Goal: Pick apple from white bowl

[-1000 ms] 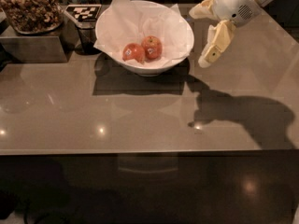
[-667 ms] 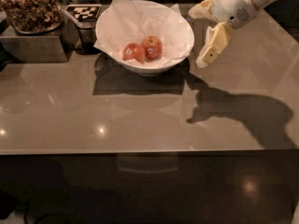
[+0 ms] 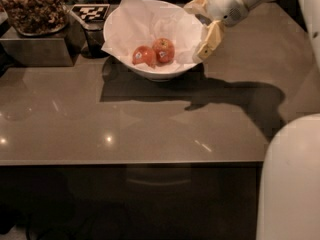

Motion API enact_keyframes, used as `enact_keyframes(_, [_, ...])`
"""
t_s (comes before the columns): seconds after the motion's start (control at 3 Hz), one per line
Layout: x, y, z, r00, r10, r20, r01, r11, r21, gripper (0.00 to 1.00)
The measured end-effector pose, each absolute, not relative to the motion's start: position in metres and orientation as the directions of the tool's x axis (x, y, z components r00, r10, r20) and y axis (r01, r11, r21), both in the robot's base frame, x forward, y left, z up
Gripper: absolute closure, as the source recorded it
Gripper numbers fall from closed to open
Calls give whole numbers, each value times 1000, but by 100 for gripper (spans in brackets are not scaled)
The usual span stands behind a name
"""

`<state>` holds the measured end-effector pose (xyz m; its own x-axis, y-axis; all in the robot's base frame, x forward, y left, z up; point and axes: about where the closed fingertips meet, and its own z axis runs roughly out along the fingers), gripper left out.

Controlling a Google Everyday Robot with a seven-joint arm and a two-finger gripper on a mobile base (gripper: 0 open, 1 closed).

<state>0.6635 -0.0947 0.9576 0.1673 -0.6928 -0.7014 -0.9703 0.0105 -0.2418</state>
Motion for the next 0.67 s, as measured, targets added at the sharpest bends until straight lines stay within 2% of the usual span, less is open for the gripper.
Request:
enact_keyframes(0.33, [671, -94, 964, 178, -686, -706, -965, 20, -263, 1])
enact_keyframes(0.67, [671, -94, 963, 178, -686, -706, -965, 20, -263, 20])
